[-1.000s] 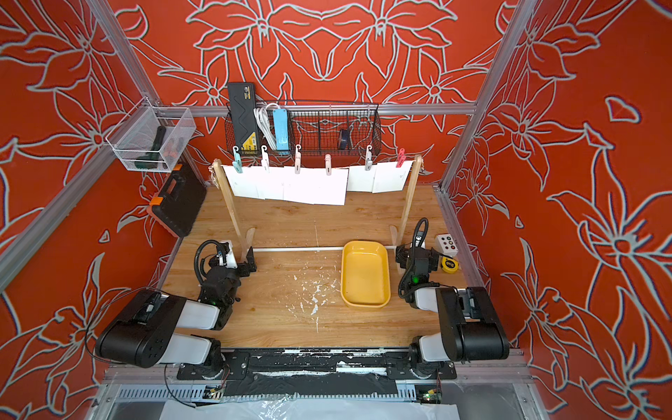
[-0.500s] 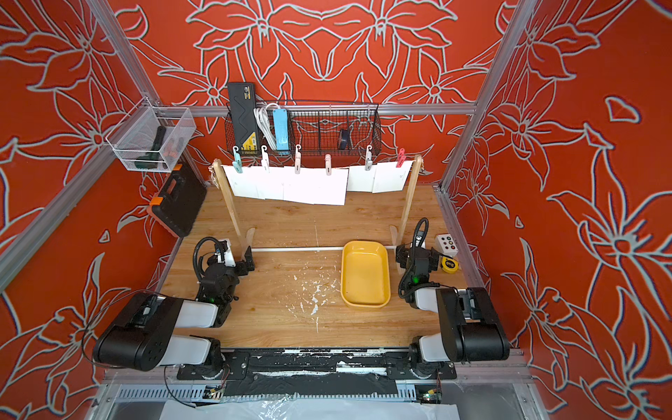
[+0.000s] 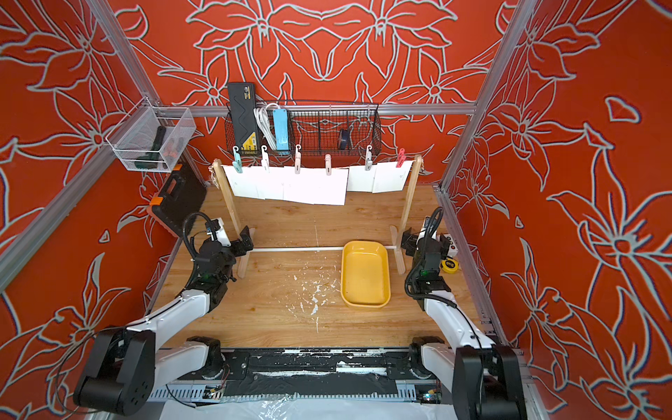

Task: Remove the postcards from the strings
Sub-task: Pinch the postcard on the clothesline.

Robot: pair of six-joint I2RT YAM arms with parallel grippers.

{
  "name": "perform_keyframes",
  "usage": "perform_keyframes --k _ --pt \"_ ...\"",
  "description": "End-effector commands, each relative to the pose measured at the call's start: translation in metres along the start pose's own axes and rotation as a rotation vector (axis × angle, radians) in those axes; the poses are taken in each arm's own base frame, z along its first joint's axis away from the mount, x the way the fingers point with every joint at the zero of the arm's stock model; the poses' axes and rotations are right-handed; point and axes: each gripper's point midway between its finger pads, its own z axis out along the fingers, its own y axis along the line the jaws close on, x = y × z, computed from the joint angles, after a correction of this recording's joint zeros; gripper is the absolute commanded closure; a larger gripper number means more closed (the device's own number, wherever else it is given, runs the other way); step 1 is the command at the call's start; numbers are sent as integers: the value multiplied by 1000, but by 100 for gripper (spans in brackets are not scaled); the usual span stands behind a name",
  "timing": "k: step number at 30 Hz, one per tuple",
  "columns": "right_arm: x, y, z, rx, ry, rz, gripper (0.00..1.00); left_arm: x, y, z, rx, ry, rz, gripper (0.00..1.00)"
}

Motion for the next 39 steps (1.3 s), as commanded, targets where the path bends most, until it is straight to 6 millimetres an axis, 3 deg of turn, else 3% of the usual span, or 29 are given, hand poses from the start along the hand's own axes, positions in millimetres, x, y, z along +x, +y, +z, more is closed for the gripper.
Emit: perform_keyframes --k 1,4,7,10,15,17,22,25,30,36,39 --pt "4 -7 -13 24 112 48 2 -6 3 -7 -25 44 -212 2" --pt "-25 -3 -31 -37 102 148 2 -11 -6 -14 17 66 -379 2" --pt "-43 -24 -60 31 109 420 2 -21 -40 -30 224 69 -430 2" --pt "-83 -11 -83 -142 -26 461 2 -21 -77 -43 398 151 -442 3" --pt "-127 7 -108 -284 4 368 2 -22 -138 -74 608 203 -368 3" --pt "-138 14 -111 -319 71 310 2 -22 -157 -85 666 210 -342 4" --pt "-187 25 -128 -414 65 219 2 -16 -213 -116 858 252 -293 10" --pt "-213 33 -134 -465 109 179 3 -5 -241 -123 910 268 -253 10" --pt "-254 46 -137 -539 140 133 5 -5 -279 -139 1000 219 -192 7" --pt "-283 76 -125 -688 157 67 8 0 -309 -147 1080 239 -135 7" --pt "-285 84 -115 -712 192 47 10 1 -315 -150 1101 244 -114 7"
